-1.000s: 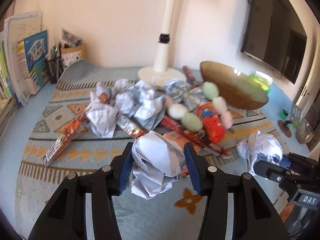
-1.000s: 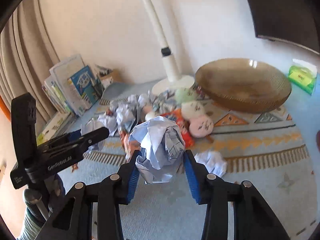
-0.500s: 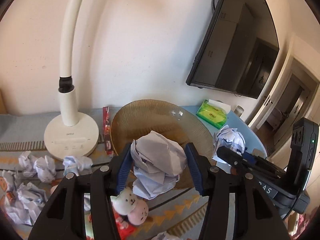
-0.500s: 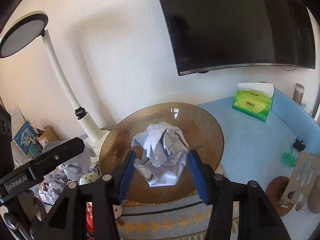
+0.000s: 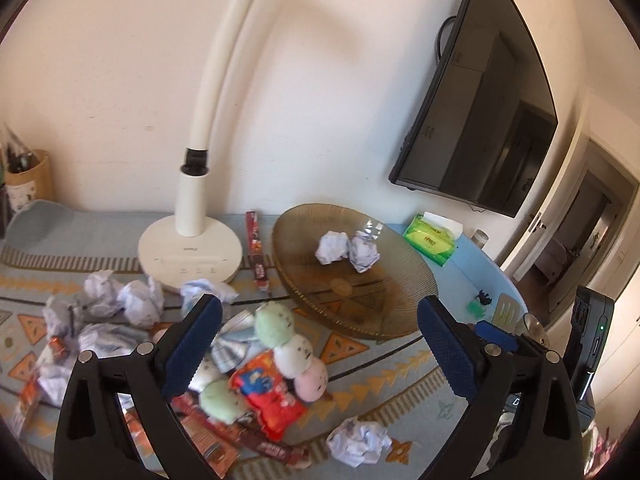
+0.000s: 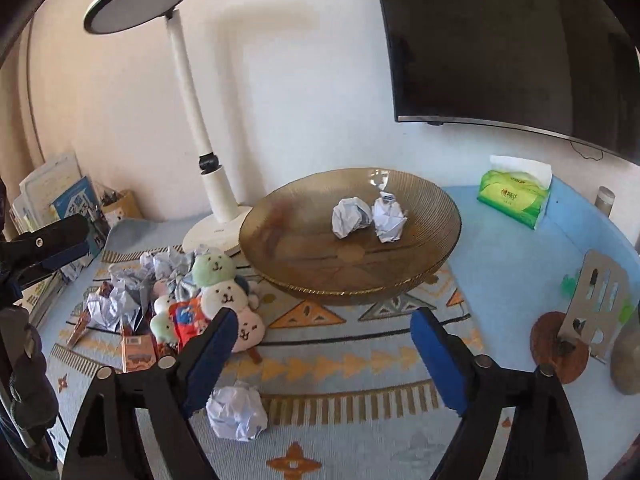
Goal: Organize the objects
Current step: 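Withdraw both grippers from the bowl toward the cluttered rug, then grasp the orange snack-stick packet with the left gripper while the right grasps a paper ball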
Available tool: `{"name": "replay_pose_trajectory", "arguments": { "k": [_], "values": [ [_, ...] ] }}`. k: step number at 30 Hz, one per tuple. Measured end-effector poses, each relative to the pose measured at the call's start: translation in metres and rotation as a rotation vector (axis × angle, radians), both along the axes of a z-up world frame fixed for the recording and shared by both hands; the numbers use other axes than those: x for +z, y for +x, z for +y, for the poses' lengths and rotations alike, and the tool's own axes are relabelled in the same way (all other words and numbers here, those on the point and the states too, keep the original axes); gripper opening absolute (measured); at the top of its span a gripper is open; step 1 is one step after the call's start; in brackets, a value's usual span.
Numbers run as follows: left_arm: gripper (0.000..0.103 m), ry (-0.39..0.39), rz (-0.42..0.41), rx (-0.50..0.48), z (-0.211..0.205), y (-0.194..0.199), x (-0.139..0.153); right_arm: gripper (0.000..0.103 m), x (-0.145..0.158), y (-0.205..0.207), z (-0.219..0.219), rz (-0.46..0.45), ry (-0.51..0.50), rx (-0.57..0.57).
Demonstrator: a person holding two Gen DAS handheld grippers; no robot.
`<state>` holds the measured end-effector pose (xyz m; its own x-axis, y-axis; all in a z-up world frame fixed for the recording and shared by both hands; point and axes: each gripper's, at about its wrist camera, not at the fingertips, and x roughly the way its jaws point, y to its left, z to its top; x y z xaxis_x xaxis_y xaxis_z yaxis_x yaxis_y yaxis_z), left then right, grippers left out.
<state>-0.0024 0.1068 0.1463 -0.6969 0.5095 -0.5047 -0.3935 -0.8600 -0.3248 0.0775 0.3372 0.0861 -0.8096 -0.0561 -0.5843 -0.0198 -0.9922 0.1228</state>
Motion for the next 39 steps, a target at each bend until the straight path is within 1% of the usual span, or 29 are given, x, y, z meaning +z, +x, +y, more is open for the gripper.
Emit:
{"name": "replay_pose_trajectory", "arguments": {
  "k": [1, 2, 3, 4, 6, 7, 9, 11, 12, 13, 14, 15, 17, 18, 19, 20, 21, 22, 24, 26, 28, 34, 37, 39],
  "values": [
    [0.102, -0.009, 0.014, 0.037, -0.015, 0.014, -0.003, 0.099, -0.006, 0.005, -0.006, 0.004, 0.001, -0.01],
    [0.102, -0.027, 0.028, 0.08, -0.031, 0.027, -0.008, 0.101, -0.014, 0.01, -0.011, 0.0, -0.006, -0.021],
    [0.102, -0.053, 0.032, 0.126, -0.046, 0.036, -0.013, 0.101, -0.023, 0.012, -0.015, -0.027, -0.016, -0.02],
    [0.102, -0.081, 0.024, 0.168, -0.061, 0.046, -0.022, 0.101, -0.033, 0.012, -0.018, -0.068, -0.043, 0.004],
    [0.102, -0.114, -0.021, 0.228, -0.091, 0.057, -0.041, 0.101, -0.052, 0.014, -0.025, -0.124, -0.106, 0.06],
    [0.102, -0.131, -0.049, 0.254, -0.103, 0.061, -0.054, 0.101, -0.058, 0.016, -0.031, -0.138, -0.107, 0.075],
    [0.102, -0.187, -0.094, 0.314, -0.121, 0.065, -0.079, 0.101, -0.066, 0.017, -0.045, -0.15, -0.065, 0.104],
    [0.102, -0.247, -0.135, 0.36, -0.133, 0.063, -0.101, 0.101, -0.07, 0.015, -0.061, -0.165, 0.0, 0.118],
    [0.102, -0.252, -0.161, 0.376, -0.139, 0.063, -0.108, 0.101, -0.073, 0.012, -0.066, -0.18, 0.026, 0.118],
    [0.102, -0.221, -0.189, 0.376, -0.145, 0.062, -0.109, 0.101, -0.075, 0.009, -0.07, -0.202, 0.043, 0.122],
    [0.102, -0.181, -0.179, 0.371, -0.15, 0.063, -0.106, 0.101, -0.078, 0.005, -0.071, -0.227, 0.048, 0.128],
    [0.102, -0.162, -0.158, 0.38, -0.155, 0.066, -0.102, 0.101, -0.081, 0.001, -0.073, -0.254, 0.05, 0.132],
    [0.102, -0.169, -0.151, 0.404, -0.161, 0.065, -0.102, 0.1, -0.088, -0.005, -0.073, -0.288, 0.045, 0.114],
    [0.102, -0.165, -0.164, 0.405, -0.165, 0.063, -0.106, 0.099, -0.092, -0.008, -0.071, -0.306, 0.04, 0.101],
    [0.102, -0.137, -0.191, 0.403, -0.171, 0.062, -0.111, 0.096, -0.095, -0.009, -0.068, -0.323, 0.026, 0.092],
    [0.102, -0.092, -0.215, 0.394, -0.176, 0.061, -0.114, 0.095, -0.097, -0.011, -0.066, -0.335, 0.008, 0.09],
    [0.102, -0.057, -0.218, 0.389, -0.18, 0.061, -0.115, 0.095, -0.096, -0.012, -0.064, -0.33, 0.003, 0.086],
    [0.102, -0.041, -0.217, 0.391, -0.181, 0.061, -0.115, 0.095, -0.096, -0.012, -0.062, -0.33, -0.007, 0.087],
    [0.102, -0.024, -0.23, 0.386, -0.181, 0.06, -0.116, 0.095, -0.097, -0.012, -0.063, -0.329, 0.006, 0.081],
    [0.102, -0.032, -0.243, 0.383, -0.178, 0.058, -0.118, 0.095, -0.098, -0.011, -0.068, -0.336, 0.046, 0.078],
    [0.102, -0.058, -0.238, 0.38, -0.173, 0.058, -0.118, 0.095, -0.099, -0.011, -0.073, -0.341, 0.073, 0.074],
    [0.102, -0.144, -0.2, 0.373, -0.158, 0.061, -0.115, 0.096, -0.099, -0.011, -0.074, -0.339, 0.074, 0.072],
    [0.102, -0.154, -0.189, 0.37, -0.158, 0.063, -0.114, 0.096, -0.099, -0.012, -0.078, -0.343, 0.095, 0.071],
    [0.102, -0.141, -0.19, 0.369, -0.161, 0.064, -0.113, 0.096, -0.099, -0.012, -0.08, -0.343, 0.099, 0.072]
  ]
}}
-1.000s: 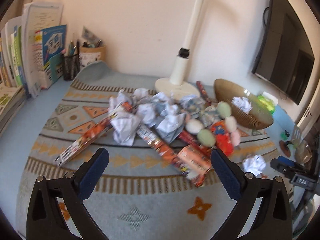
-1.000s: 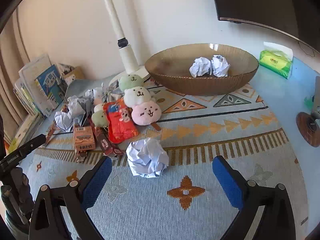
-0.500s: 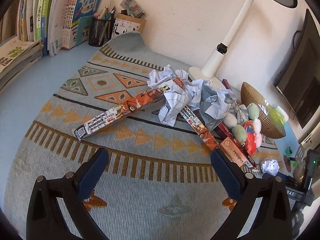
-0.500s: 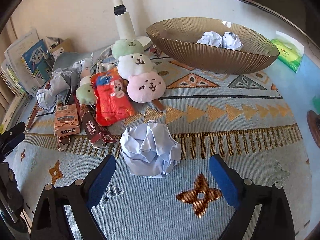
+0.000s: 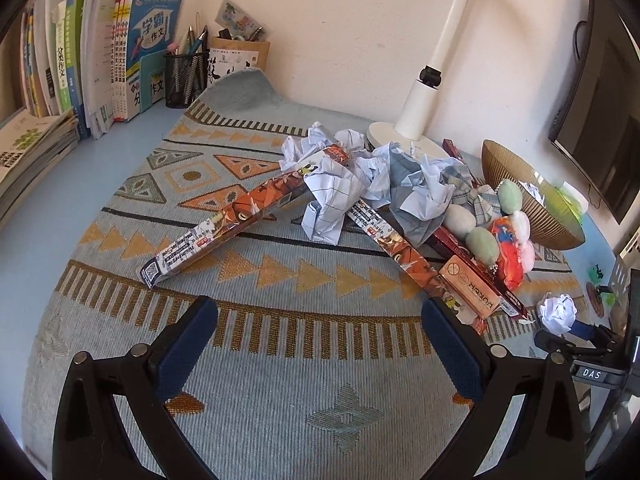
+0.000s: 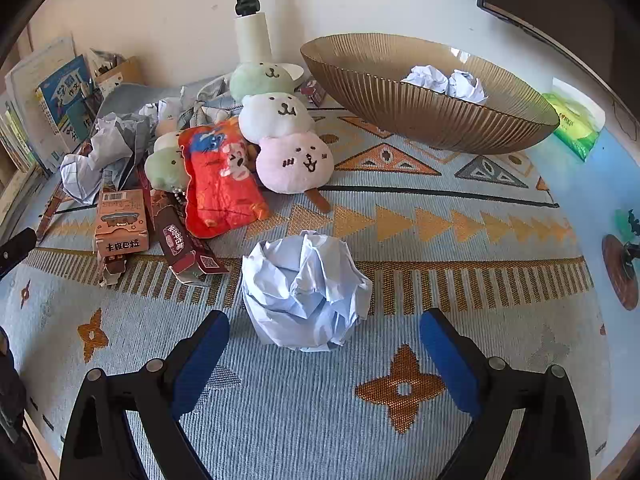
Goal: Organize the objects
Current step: 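Grasp the orange snack-stick packet with the left gripper while the right grasps a paper ball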
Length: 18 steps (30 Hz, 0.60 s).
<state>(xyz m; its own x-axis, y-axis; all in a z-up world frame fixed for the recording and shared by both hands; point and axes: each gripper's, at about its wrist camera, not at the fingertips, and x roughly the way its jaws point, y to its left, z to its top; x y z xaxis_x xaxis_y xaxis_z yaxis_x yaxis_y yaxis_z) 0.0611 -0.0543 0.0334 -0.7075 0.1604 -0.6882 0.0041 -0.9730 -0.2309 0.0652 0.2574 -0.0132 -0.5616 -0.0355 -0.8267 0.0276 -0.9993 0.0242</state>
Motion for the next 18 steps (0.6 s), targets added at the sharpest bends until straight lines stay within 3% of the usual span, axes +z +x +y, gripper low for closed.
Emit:
{"name": "replay_pose_trajectory", "arguments": {
  "k": [3, 4, 7, 11, 14, 15, 17, 18],
  "values": [
    [0.102, 0.055, 0.014, -0.005, -0.016, 0.002, 0.005, 0.099, 0.0, -0.001, -0.001, -0.003, -0.007, 0.01],
    [0.102, 0.04, 0.016, -0.006, -0.022, 0.001, 0.008, 0.101, 0.0, -0.001, -0.002, -0.005, -0.008, 0.013],
    [0.102, -0.141, 0.025, 0.004, -0.035, -0.012, 0.021, 0.102, 0.0, -0.002, -0.004, -0.009, 0.002, 0.015],
    [0.102, -0.309, -0.055, -0.138, -0.038, -0.047, 0.016, 0.099, 0.001, -0.003, -0.003, -0.007, -0.001, 0.008],
    [0.101, -0.373, -0.074, -0.196, -0.036, -0.068, 0.007, 0.09, 0.002, -0.002, -0.001, 0.002, 0.008, -0.007],
    [0.097, -0.379, -0.082, -0.214, -0.035, -0.073, 0.004, 0.087, 0.002, -0.001, -0.001, 0.007, 0.014, -0.01],
    [0.068, -0.37, -0.114, -0.265, -0.032, -0.082, -0.002, 0.071, 0.004, 0.001, -0.003, 0.023, 0.022, -0.006],
    [0.048, -0.349, -0.129, -0.279, -0.032, -0.085, -0.005, 0.064, 0.006, 0.002, -0.006, 0.033, 0.025, 0.011]
  ]
}}
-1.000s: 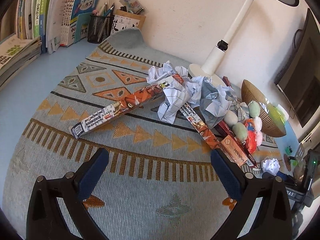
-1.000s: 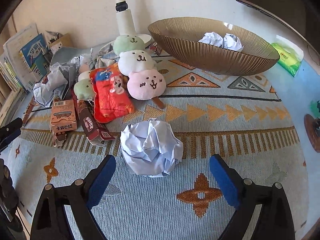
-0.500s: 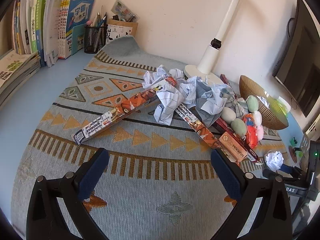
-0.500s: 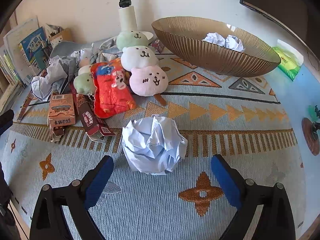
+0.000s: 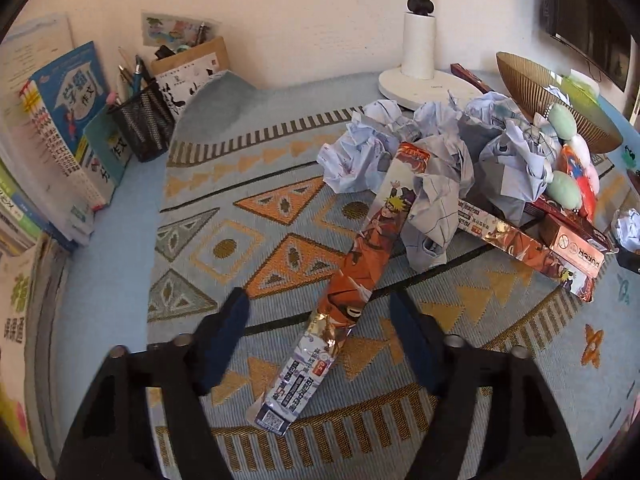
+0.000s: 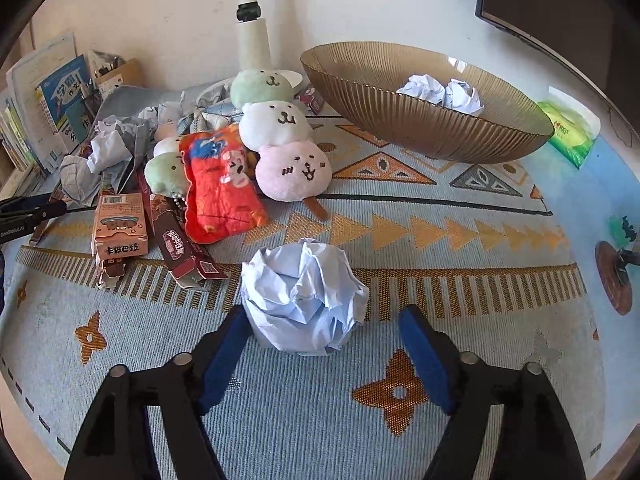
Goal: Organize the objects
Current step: 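Grasp the orange snack-stick packet with the left gripper while the right grasps a paper ball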
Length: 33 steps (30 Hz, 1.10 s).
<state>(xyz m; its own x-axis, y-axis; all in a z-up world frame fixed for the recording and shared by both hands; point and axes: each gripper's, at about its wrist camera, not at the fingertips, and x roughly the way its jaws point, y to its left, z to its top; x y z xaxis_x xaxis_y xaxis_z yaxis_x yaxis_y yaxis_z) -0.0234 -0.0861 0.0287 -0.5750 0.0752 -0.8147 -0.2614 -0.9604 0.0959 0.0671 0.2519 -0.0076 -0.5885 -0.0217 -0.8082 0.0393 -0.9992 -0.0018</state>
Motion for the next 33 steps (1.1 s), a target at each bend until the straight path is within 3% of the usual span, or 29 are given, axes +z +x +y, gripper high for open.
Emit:
{"name": "replay_pose_trajectory", "arguments": {
  "k": [2, 4, 11, 16, 18, 20, 24, 28, 30, 31, 33],
  "values": [
    [0.047, 0.036, -0.001, -0.009, 0.002, -0.001, -0.002, 0.051, 0.002, 0.003, -0.009, 0.02, 0.029, 0.028],
    [0.027, 0.057, 0.0, -0.015, 0.006, 0.002, -0.003, 0.05, 0.003, 0.005, -0.015, 0.032, 0.049, 0.044],
    [0.016, 0.298, -0.048, 0.109, 0.006, 0.05, 0.001, 0.047, 0.004, 0.005, 0.0, 0.017, -0.017, 0.006],
    [0.016, 0.339, -0.058, 0.215, 0.001, 0.089, 0.002, 0.048, 0.004, 0.006, 0.003, 0.004, -0.045, 0.004],
    [0.015, 0.328, -0.058, 0.236, -0.002, 0.093, 0.0, 0.052, 0.003, 0.006, 0.003, -0.002, -0.055, 0.018],
    [0.017, 0.336, -0.064, 0.237, -0.004, 0.095, -0.004, 0.066, 0.002, 0.007, 0.0, -0.005, -0.056, 0.029],
    [0.028, 0.37, -0.062, 0.242, -0.007, 0.092, -0.01, 0.068, 0.0, 0.007, -0.007, -0.006, -0.006, 0.04],
    [0.031, 0.3, -0.038, 0.239, 0.004, 0.086, -0.01, 0.068, 0.001, 0.003, 0.007, -0.009, -0.054, -0.009],
    [0.031, 0.232, -0.023, 0.232, 0.013, 0.087, -0.01, 0.055, 0.002, 0.002, 0.013, -0.007, -0.061, -0.056],
    [0.021, 0.182, -0.019, 0.227, 0.02, 0.087, -0.009, 0.049, 0.004, 0.002, 0.015, -0.002, -0.063, -0.069],
    [0.02, 0.107, -0.015, 0.218, 0.03, 0.089, -0.008, 0.047, 0.007, 0.005, 0.018, 0.013, -0.132, -0.04]
  ]
}}
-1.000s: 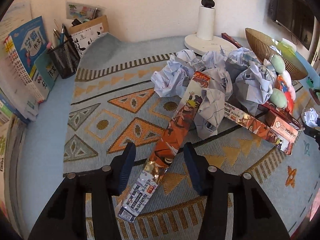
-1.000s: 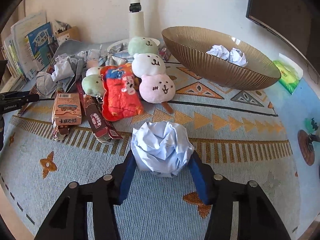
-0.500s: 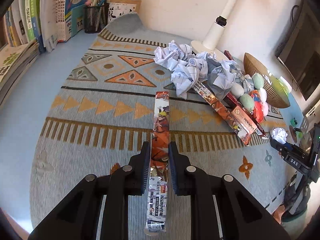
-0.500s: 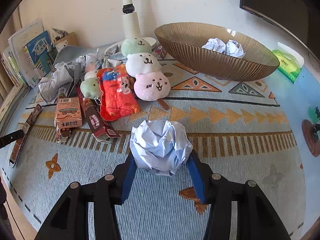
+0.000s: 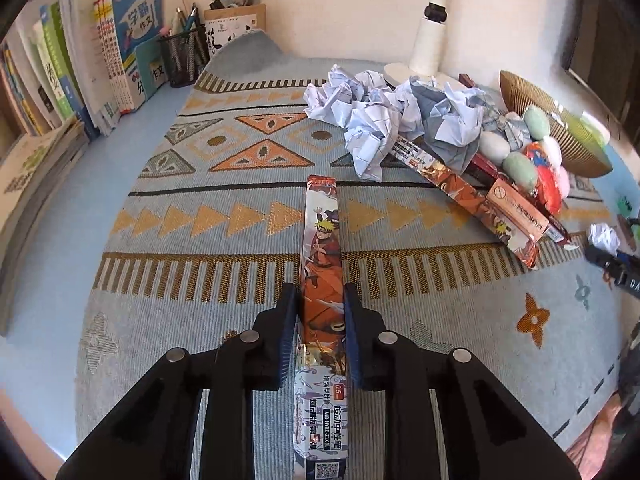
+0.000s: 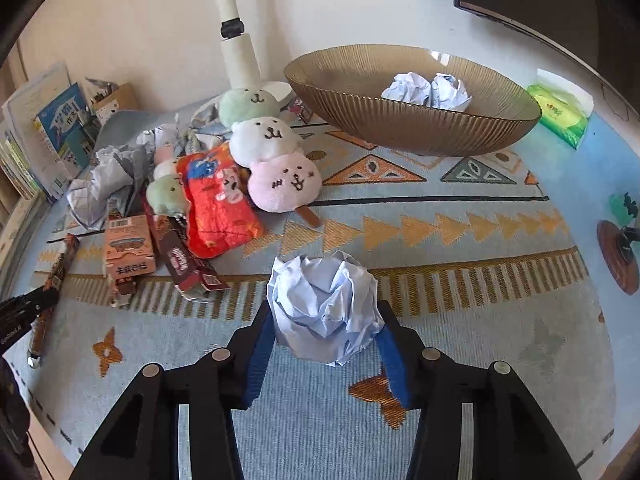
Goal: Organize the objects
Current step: 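Grasp the orange snack-stick packet with the left gripper while the right grasps a paper ball, then carry the snack stick and paper ball over the bowl and release both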
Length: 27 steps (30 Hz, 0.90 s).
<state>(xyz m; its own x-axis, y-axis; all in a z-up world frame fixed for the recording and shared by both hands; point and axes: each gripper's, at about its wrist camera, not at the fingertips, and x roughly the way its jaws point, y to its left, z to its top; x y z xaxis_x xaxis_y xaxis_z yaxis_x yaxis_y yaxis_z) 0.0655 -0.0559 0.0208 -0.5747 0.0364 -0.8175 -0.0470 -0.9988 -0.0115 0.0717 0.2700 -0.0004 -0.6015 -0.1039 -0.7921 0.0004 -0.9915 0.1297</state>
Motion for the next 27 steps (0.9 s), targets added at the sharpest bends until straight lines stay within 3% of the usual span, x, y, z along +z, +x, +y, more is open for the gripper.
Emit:
{"name": "replay_pose_trajectory", "arguments": {
  "k": [3, 7, 12, 16, 18, 21, 24, 25, 27],
  "values": [
    [0.019, 0.027, 0.025, -0.006, 0.003, 0.008, 0.013, 0.047, 0.015, 0.008, 0.009, 0.044, -0.08, -0.001],
    [0.019, 0.062, 0.113, -0.028, 0.017, 0.019, 0.053, 0.047, 0.054, 0.018, 0.037, 0.16, -0.107, -0.047],
    [0.02, 0.201, 0.211, -0.146, 0.076, -0.002, 0.098, 0.048, 0.097, -0.003, 0.09, 0.253, -0.16, -0.148],
    [0.02, 0.297, 0.257, -0.267, 0.145, -0.048, 0.125, 0.048, 0.107, -0.038, 0.12, 0.246, -0.168, -0.22],
    [0.02, 0.345, 0.254, -0.313, 0.179, -0.075, 0.132, 0.049, 0.103, -0.059, 0.128, 0.189, -0.144, -0.252],
    [0.02, 0.404, 0.235, -0.355, 0.223, -0.112, 0.13, 0.049, 0.097, -0.09, 0.133, 0.131, -0.196, -0.214],
    [0.022, 0.477, 0.198, -0.339, 0.253, -0.148, 0.121, 0.061, 0.097, -0.106, 0.137, 0.128, -0.137, -0.251],
    [0.035, 0.501, 0.195, -0.333, 0.26, -0.159, 0.118, 0.069, 0.096, -0.105, 0.138, 0.13, -0.13, -0.268],
    [0.046, 0.539, 0.18, -0.315, 0.267, -0.177, 0.112, 0.069, 0.095, -0.097, 0.142, 0.146, -0.139, -0.271]
  ]
}}
